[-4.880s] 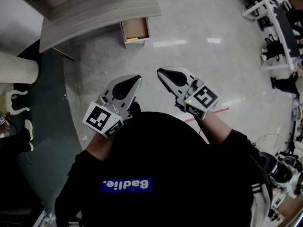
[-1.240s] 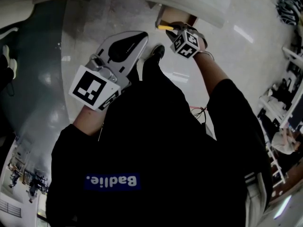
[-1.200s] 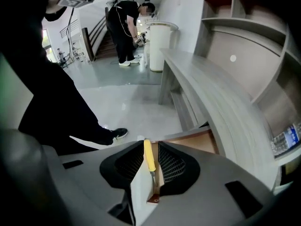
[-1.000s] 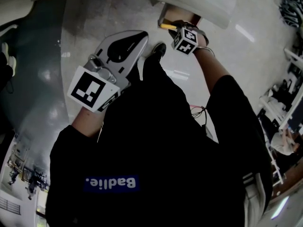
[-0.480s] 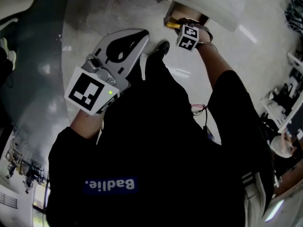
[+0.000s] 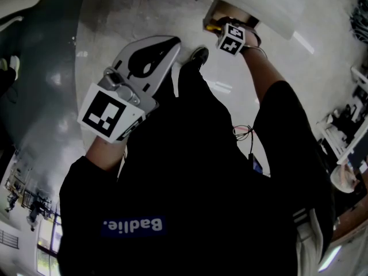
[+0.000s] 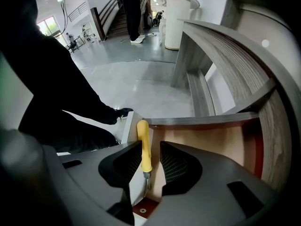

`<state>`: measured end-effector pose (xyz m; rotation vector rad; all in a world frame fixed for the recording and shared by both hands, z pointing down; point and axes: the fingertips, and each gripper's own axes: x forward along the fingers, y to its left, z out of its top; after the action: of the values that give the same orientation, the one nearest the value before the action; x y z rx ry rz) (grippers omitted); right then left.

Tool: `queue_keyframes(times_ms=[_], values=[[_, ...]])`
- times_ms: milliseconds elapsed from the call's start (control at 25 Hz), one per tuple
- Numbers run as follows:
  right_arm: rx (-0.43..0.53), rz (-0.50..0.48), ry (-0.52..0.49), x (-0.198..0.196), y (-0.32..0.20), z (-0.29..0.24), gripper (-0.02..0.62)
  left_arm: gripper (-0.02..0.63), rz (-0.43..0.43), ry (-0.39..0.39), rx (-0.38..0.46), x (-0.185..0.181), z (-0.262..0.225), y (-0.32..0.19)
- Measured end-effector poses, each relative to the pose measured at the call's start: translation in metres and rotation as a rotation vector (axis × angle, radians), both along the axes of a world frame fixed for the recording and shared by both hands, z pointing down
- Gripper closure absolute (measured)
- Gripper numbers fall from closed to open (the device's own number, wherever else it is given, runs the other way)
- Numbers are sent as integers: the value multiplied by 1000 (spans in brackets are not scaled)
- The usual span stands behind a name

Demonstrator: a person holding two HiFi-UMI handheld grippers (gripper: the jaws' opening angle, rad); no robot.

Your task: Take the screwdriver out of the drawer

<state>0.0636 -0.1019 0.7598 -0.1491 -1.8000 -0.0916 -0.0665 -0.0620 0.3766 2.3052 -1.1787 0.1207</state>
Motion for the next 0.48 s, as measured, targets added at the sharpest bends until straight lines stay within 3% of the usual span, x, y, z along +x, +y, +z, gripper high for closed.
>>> queue_keyframes(times_ms=[80, 200, 480], values=[[-15, -6, -10, 0, 1, 0, 457, 607, -4, -1, -3, -2, 2, 1], [-59, -57, -10, 2, 7, 4, 530, 607, -5, -1, -10, -3, 6, 3], [-140, -171, 21, -3, 14, 4, 534, 607, -12, 6, -11, -3, 8, 8]])
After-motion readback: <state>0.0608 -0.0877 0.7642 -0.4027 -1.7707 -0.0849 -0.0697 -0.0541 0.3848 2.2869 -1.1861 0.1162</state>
